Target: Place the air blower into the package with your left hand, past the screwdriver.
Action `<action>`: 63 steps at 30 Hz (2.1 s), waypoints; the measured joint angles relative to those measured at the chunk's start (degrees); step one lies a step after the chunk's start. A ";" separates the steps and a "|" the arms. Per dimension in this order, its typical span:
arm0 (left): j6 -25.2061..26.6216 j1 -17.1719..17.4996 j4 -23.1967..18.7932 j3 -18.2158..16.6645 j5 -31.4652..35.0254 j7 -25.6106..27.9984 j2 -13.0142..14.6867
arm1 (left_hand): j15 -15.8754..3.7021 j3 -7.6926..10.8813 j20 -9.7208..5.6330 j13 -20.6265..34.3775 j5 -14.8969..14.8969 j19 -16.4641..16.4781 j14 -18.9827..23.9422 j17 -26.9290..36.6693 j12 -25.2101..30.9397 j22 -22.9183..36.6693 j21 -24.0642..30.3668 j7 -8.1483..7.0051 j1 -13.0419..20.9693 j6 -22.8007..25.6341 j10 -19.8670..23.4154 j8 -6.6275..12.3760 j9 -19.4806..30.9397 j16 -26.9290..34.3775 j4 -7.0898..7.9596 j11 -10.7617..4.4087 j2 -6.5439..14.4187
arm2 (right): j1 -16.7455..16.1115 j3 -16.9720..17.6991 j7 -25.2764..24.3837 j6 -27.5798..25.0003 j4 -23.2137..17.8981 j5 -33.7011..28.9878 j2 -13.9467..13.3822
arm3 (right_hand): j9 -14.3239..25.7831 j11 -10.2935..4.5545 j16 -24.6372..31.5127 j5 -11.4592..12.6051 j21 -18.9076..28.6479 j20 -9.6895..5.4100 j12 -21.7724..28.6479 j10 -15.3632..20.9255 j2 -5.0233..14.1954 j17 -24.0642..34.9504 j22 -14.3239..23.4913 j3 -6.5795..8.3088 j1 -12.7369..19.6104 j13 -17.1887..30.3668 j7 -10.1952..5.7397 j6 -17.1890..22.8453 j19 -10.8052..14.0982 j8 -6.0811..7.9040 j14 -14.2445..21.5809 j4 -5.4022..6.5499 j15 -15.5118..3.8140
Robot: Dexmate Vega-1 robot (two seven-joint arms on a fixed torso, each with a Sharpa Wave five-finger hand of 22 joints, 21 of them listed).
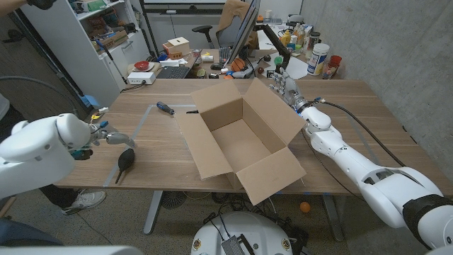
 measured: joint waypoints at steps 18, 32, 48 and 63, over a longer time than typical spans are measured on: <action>2.26 -7.32 3.35 10.03 -10.84 6.24 8.05 | -0.01 -0.54 0.00 0.00 0.23 0.01 0.02 -0.01 0.24 0.00 0.00 0.00 0.98 0.00 0.00 0.00 -0.01 0.27 0.55 -0.01 0.08 | 1.07 0.12 1.37 1.63 3.52 0.47 0.99 | 0.00 0.00 0.00 0.22 0.00 0.00 0.00 0.00 0.00 0.00 0.00 0.00 0.00 0.00 0.00 0.00 0.00 0.00 0.00 0.00 0.00; 2.22 -21.90 5.33 26.86 -20.58 13.37 12.22 | -0.02 -0.79 0.22 -0.01 0.23 0.24 0.03 -0.01 0.24 -0.01 0.00 0.00 1.20 0.00 0.01 0.00 -0.02 0.26 0.80 -0.01 0.30 | 1.45 0.27 1.95 2.11 4.61 0.57 1.08 | 0.00 0.00 0.00 0.22 0.00 0.00 0.00 0.00 0.00 0.00 0.00 -0.24 0.00 0.00 0.00 0.00 0.00 0.00 0.00 -0.24 0.00; 1.12 -35.41 7.00 42.08 -23.32 15.63 12.19 | -0.03 -1.02 0.87 -0.01 0.23 1.30 0.04 -0.01 0.23 -0.02 0.00 0.00 1.66 0.00 0.01 0.00 -0.02 0.26 1.03 -0.01 0.31 | 2.28 0.46 2.74 2.87 6.85 0.80 1.49 | 0.00 0.00 0.00 0.21 0.00 0.00 0.00 0.00 0.00 0.00 0.00 -0.24 0.00 0.00 0.00 0.00 0.00 0.00 0.11 -0.24 0.11; -0.10 -40.17 8.82 47.15 -27.93 19.91 11.19 | -3.73 -3.38 0.79 -0.13 0.22 24.11 14.48 -0.42 3.09 -0.64 6.13 0.00 8.29 0.00 6.99 0.45 -0.02 2.75 0.67 -1.35 1.50 | 3.97 0.54 4.22 4.02 10.63 0.92 2.40 | 0.00 0.00 0.00 0.44 0.00 0.01 0.00 0.00 0.00 0.00 0.00 -0.23 0.00 0.00 -0.32 0.32 0.01 0.00 0.11 -0.23 0.11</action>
